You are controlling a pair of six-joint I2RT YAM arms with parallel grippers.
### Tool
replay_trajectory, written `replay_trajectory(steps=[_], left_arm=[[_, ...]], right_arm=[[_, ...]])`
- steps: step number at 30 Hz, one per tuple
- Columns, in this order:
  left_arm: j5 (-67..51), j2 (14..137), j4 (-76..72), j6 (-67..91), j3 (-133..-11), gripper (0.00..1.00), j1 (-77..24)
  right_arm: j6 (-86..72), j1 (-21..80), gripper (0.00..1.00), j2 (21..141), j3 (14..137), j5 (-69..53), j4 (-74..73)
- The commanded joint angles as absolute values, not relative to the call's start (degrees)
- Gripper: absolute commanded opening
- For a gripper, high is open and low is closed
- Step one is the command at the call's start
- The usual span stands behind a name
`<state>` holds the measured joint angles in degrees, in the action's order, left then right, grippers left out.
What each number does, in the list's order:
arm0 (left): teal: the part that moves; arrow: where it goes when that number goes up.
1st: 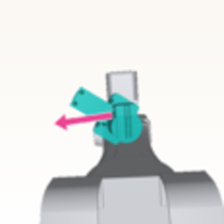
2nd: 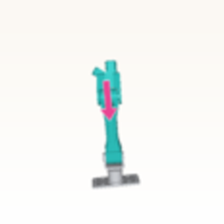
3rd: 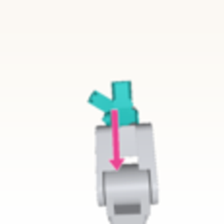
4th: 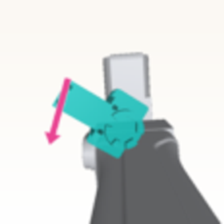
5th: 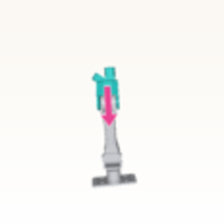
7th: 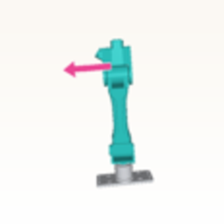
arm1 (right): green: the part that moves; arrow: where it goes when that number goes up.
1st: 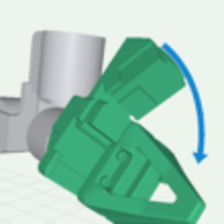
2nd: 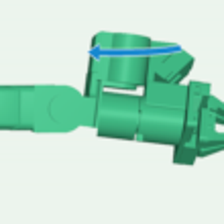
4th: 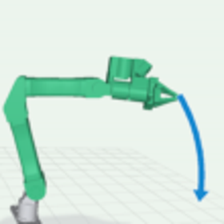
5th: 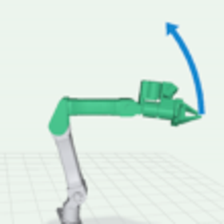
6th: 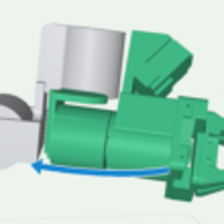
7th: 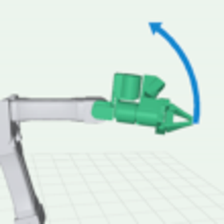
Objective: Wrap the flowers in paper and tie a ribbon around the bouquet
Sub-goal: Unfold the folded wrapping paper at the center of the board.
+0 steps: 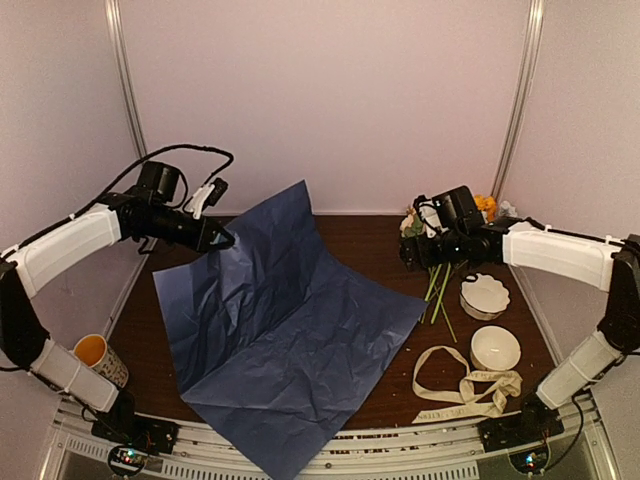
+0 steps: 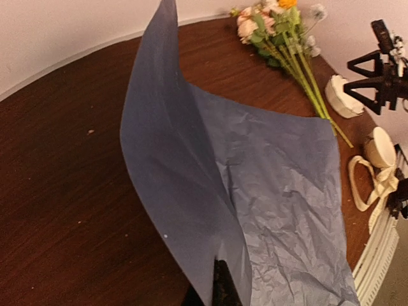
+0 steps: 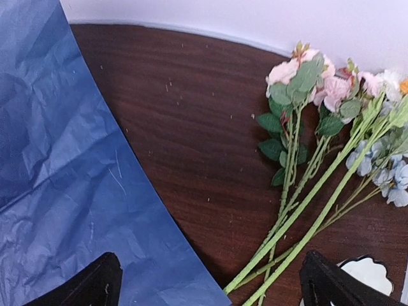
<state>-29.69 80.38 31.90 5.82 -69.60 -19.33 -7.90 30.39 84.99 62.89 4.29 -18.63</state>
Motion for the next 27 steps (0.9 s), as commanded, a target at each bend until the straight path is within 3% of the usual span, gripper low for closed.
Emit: replay_trajectory(steps=[1,9,16,23,27], left_arm=[[-18.45,88.99,38.13,2.94,-74.15,0.00,-19.27],[-5.14,96.80,38.23,3.20,-75.13,0.00,-19.31],[-3.75,96.89,39.67,1.76,-74.36,0.00,-19.34],[-3.40,94.82,39.99,0.72,-74.28,0.00,-20.18],[-1.50,94.63,40.06,-0.31,-74.01,0.00,-21.20]], right_arm=[[-9.55,30.67,0.97,90.78,66.84,4.79,-24.96],[-10.04,31.11,0.94,96.34,69.15,2.92,-32.01],[-10.15,30.83,0.94,100.81,71.88,1.19,-42.84],[-14.66,26.59,0.93,96.86,66.74,-7.28,-41.50],[-23.42,24.60,0.89,90.72,57.25,-15.29,-33.01]])
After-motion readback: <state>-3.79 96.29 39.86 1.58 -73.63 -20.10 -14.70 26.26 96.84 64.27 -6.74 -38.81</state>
